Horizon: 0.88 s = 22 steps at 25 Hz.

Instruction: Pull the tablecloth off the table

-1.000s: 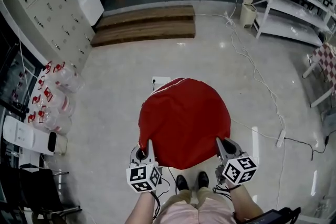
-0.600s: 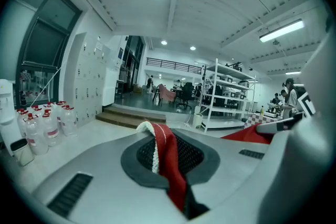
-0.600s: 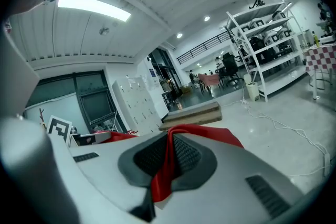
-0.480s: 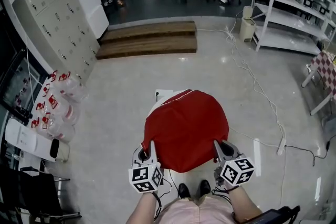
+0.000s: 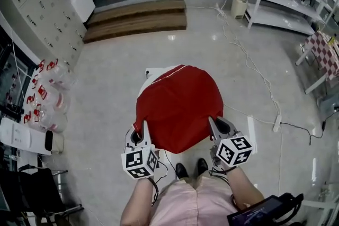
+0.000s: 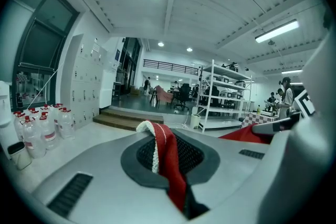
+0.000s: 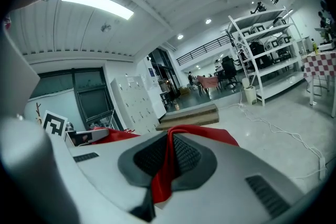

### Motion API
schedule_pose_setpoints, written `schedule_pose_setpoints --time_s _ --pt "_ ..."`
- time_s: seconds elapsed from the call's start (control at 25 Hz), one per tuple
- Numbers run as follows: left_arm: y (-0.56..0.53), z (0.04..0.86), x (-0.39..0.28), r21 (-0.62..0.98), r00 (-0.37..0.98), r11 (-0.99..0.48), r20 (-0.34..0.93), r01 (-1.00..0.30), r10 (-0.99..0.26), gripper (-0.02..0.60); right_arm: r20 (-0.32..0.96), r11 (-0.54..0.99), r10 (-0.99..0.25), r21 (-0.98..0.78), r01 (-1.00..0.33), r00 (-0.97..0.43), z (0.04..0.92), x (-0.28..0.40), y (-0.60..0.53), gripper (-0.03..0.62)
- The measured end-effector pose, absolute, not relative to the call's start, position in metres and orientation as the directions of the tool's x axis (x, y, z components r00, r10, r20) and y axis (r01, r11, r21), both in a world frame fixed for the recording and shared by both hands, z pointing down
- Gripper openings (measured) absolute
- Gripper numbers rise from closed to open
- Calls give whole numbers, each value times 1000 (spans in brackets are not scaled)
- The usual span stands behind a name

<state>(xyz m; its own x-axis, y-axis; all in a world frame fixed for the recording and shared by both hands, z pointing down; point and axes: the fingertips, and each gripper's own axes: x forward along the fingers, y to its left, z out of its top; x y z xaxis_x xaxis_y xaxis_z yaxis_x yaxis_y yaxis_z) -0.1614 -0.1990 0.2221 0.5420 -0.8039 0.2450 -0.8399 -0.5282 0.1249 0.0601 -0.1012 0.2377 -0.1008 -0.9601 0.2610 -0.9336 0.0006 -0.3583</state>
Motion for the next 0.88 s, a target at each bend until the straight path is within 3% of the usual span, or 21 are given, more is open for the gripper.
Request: schedule_pose_setpoints --time_s 0.88 --pt "-162 222 -153 87 547 -545 252 -834 -798 35 245 15 -963 -354 -935 -108 238 56 -71 31"
